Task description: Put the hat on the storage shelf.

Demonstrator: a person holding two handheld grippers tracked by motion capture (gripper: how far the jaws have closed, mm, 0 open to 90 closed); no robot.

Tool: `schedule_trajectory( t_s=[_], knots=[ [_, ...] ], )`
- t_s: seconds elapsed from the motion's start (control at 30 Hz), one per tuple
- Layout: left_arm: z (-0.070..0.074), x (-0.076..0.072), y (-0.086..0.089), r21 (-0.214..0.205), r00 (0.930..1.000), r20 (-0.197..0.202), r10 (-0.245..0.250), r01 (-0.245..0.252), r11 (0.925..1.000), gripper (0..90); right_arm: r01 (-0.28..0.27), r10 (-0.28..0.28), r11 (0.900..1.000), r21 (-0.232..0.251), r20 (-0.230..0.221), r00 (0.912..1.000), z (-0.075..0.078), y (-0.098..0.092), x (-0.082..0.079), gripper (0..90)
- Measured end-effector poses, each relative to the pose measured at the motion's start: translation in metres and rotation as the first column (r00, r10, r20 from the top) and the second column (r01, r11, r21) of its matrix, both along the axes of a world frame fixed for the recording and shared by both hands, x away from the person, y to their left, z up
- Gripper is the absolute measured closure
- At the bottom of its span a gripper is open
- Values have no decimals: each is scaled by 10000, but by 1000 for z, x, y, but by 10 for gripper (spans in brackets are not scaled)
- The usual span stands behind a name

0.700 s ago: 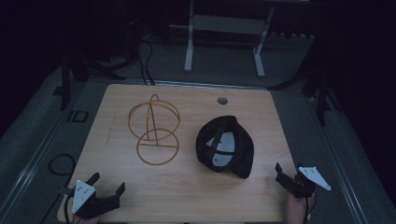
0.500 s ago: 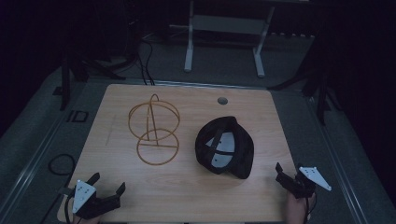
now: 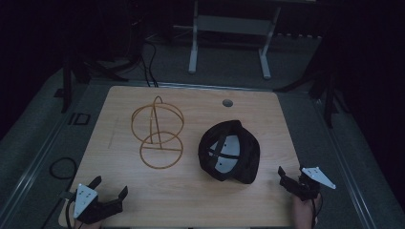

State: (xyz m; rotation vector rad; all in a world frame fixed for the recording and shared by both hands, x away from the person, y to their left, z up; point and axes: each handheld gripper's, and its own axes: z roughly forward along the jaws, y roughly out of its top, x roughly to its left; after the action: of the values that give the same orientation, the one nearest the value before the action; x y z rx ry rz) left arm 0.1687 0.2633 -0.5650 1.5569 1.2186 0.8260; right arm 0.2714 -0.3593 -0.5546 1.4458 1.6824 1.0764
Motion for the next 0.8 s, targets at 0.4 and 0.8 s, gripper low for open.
schedule_trajectory(
  t_s=[0.4, 0.8],
  knots=[
    [3, -2, 0, -313, 9998, 207, 25, -18, 9995, 3, -1813, 1807, 9834, 31, 672, 9812, 59, 11, 16, 119],
    [6, -5, -5, -313, 9975, 565, -418, 436, 9986, 4, -4115, 4124, 9108, -317, 1089, 9045, 110, 40, 46, 134]
  ],
)
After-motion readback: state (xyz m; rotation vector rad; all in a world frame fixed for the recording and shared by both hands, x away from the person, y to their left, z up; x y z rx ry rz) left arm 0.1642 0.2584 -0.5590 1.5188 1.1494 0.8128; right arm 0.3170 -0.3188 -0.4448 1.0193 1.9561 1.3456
